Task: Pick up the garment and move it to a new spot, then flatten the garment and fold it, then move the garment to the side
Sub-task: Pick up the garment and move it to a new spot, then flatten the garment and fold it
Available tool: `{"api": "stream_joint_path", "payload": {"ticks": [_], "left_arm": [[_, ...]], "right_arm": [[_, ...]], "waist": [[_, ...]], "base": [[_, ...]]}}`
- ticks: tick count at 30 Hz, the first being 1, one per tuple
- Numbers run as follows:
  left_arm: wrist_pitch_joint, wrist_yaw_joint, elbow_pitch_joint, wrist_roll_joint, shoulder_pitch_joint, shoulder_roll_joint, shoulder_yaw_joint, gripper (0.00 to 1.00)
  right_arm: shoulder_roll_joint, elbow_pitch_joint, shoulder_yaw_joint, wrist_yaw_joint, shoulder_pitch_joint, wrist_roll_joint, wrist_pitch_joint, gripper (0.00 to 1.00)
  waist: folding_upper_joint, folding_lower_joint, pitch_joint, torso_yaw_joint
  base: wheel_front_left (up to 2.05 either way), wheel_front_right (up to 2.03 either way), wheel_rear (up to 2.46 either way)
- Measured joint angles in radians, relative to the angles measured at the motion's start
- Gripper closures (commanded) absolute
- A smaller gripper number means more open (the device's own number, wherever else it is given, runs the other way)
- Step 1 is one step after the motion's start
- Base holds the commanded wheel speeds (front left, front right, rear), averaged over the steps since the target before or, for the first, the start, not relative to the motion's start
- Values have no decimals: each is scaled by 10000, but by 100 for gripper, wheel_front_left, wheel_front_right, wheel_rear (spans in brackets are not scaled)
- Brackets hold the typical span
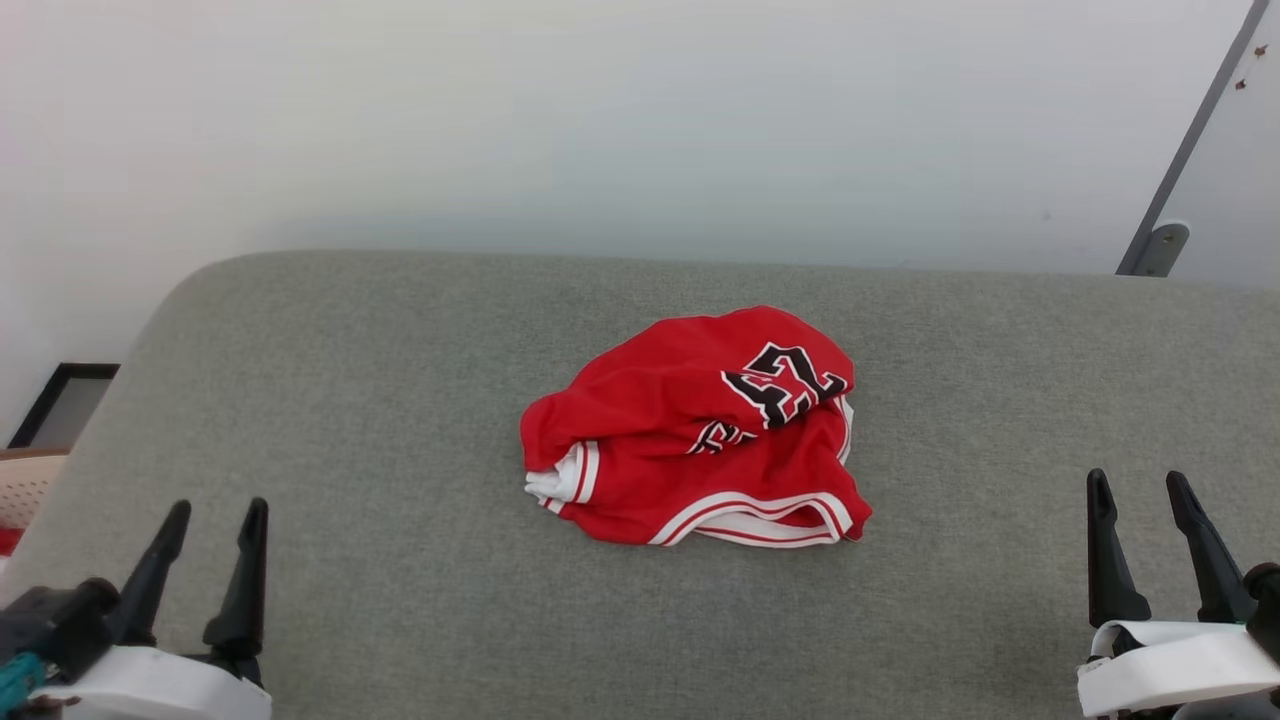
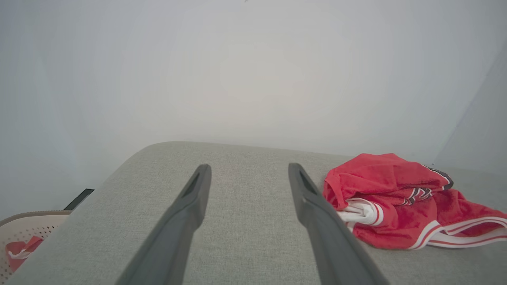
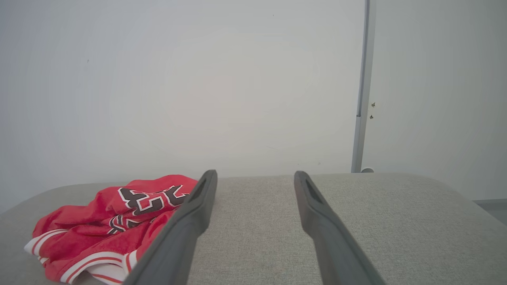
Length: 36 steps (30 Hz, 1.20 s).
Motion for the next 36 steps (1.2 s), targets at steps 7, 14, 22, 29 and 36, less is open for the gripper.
{"api": "stream_joint_path", "payload": {"ticks": [7,14,22,29,36], "left_arm": [[0,-224,13,297,143,-290,182,0],[941,-393,232,-40,-291,-343,-180,0],[4009,-564,587,-1356,-2235,-332,-853,0],[5983,-617,1200,-1906,-3999,-293,-1519,0],[7175,-671,2464,-1812,-5202,-290,-2314,0]], "right_arm": [[21,-82,25,0,79,-25,-2,0],[8,-90,52,0,103,-25,-2,0],[21,-12,328,0,-384,-25,-2,0],[134,15,679,0,-1034,-84,-2,0],[257,23,780,0,-1327,-96,-2,0]], "waist": [[0,0,-37,39],[0,0,71,22],[0,0,383,-151],[0,0,911,-523],[0,0,1438,-1061]], "base": [[0,0,0],[0,0,0],[0,0,0],[0,0,0],[0,0,0]]}}
